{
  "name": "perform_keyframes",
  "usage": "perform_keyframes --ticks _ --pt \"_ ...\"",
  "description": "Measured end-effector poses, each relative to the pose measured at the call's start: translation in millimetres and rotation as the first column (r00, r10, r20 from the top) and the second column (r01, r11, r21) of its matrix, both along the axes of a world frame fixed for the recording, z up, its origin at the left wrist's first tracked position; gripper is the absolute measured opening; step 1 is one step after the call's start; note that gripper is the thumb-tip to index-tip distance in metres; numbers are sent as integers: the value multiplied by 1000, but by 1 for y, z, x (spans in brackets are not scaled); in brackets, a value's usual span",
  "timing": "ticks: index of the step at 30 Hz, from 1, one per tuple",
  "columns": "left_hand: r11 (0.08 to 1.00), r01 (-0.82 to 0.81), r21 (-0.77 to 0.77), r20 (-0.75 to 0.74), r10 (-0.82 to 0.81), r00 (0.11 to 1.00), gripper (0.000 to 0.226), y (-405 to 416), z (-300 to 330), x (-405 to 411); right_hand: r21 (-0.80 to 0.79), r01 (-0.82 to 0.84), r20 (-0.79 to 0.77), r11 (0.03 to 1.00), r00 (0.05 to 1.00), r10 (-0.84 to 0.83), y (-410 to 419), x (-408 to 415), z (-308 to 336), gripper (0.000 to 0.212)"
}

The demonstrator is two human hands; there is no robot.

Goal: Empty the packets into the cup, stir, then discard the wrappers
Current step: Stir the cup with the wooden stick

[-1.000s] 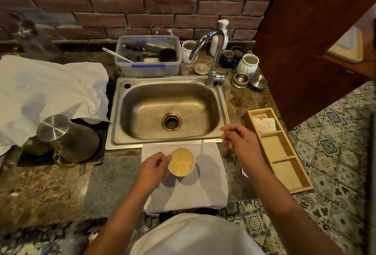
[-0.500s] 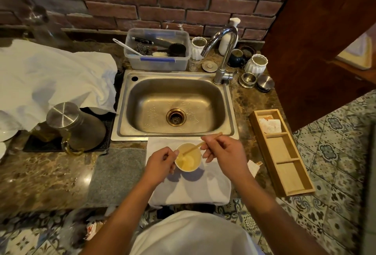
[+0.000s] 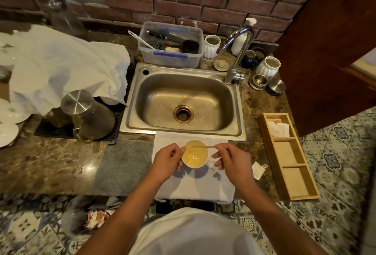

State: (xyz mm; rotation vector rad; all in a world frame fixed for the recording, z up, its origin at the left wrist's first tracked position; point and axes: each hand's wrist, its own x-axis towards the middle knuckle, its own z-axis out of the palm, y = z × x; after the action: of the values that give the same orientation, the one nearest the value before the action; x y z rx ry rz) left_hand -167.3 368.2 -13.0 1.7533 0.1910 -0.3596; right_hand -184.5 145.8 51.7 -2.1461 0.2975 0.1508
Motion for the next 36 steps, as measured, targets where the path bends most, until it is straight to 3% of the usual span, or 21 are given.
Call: perform_keyframes --ticks 3,6,10,13,17,20,29,36 --pt "1000 -5 17 3 5 1000 41 -1 1 2 -46 -26 33 999 999 28 -5 -4 2 26" --pt "1000 -8 21 -3 8 1000 41 -2 3 4 -155 -18 95 988 995 33 -12 -4 5 14" --pt "999 -20 25 -5 21 1000 42 -4 2 4 -141 46 129 989 991 -27 -13 5 12 9" --pt "999 -25 22 -11 25 1000 42 -5 2 4 -228 -9 140 974 989 42 -8 12 15 9" --pt "999 -21 28 -8 21 1000 42 -6 3 4 -463 -218 145 859 938 316 0 21 14 16" --pt "999 -16 49 -4 16 1000 41 -8 6 4 -601 -325 57 730 894 445 6 27 11 25" --pt "998 -24 52 -4 24 1000 42 -9 7 4 -702 -505 -170 502 803 571 24 42 5 40" --pt "998 -23 53 0 23 1000 41 -10 6 5 -742 -481 -164 467 806 569 26 43 -2 40"
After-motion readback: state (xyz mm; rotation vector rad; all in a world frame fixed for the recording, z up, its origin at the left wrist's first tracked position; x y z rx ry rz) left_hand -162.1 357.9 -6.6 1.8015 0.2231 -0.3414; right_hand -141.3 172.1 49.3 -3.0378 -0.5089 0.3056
